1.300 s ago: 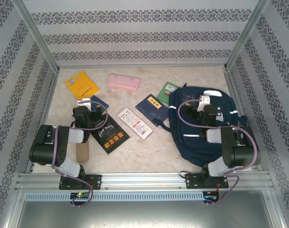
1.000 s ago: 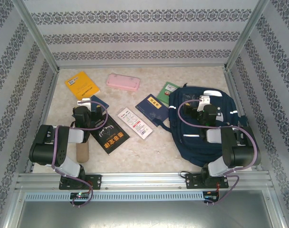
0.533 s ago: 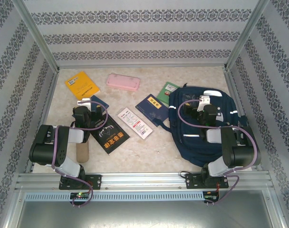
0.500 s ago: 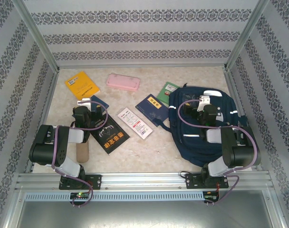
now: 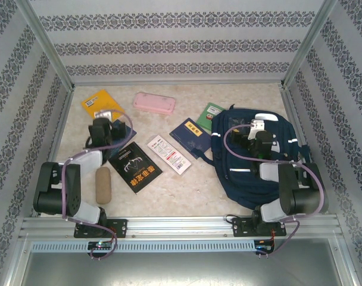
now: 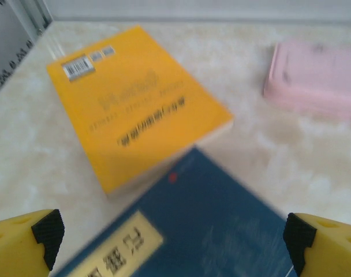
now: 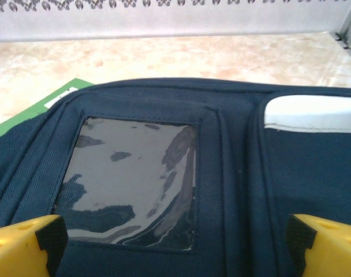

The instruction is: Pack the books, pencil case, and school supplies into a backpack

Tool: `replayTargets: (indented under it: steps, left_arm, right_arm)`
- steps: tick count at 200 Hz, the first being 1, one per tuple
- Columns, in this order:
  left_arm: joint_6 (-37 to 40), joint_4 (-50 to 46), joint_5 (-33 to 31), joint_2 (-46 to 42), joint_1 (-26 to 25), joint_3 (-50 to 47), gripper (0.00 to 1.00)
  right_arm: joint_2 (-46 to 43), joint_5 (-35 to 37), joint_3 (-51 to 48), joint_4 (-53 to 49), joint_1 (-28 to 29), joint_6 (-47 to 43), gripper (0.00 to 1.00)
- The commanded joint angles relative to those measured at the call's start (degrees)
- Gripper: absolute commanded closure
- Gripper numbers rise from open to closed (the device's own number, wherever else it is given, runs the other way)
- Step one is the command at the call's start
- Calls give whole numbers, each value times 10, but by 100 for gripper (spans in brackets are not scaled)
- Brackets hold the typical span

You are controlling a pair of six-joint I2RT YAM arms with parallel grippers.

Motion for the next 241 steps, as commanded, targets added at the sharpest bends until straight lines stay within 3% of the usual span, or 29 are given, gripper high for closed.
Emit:
replayTargets:
  steps: [1,9,19,37,49,60,71,92,145,170,189,213,241]
  left_arm:
    - [-73,-209,-10,-48,5,84,0]
    - [-98,-237,-2,-59,5,103,1]
    - [-137,-276,0,-69,5,131,1]
    - [-209,-375,-5,-73,6,193,1]
    - [-214,-410,28,-70,6,221,0]
    - [-231,-428,51,-71,6,229,0]
    - [-240,-434,79,-73,6,230,0]
    - [-261,-441,111,-78,3,227,0]
    - [-266,-457,121,-76,-22,232,0]
    - [-258,-463,126,-63,-27,242,0]
    - [-252,-457,128,-55,-30,239,0]
    - [-251,-456,134,-44,-33,238,0]
    - [-239,-459,137,-37,-36,233,0]
  right_arm:
    - [-66,38,39,-83,-5,9,2]
    - [-88,51,40,-95,-5,19,2]
    - [-118,92,43,-115,-9,94,2]
    - [-169,131,80,-242,-28,230,2]
    - [-191,131,112,-341,-52,310,2]
    - [-203,90,140,-425,-78,370,2]
    - [-211,49,152,-468,-91,383,2]
    - [-236,34,164,-576,-90,390,2]
    - [-285,54,141,-814,-60,382,2]
    - [-279,28,114,-821,6,404,2]
    - [-253,-4,85,-770,66,440,2]
    - [-185,-34,83,-682,157,486,2]
    - [-77,-50,147,-601,247,511,2]
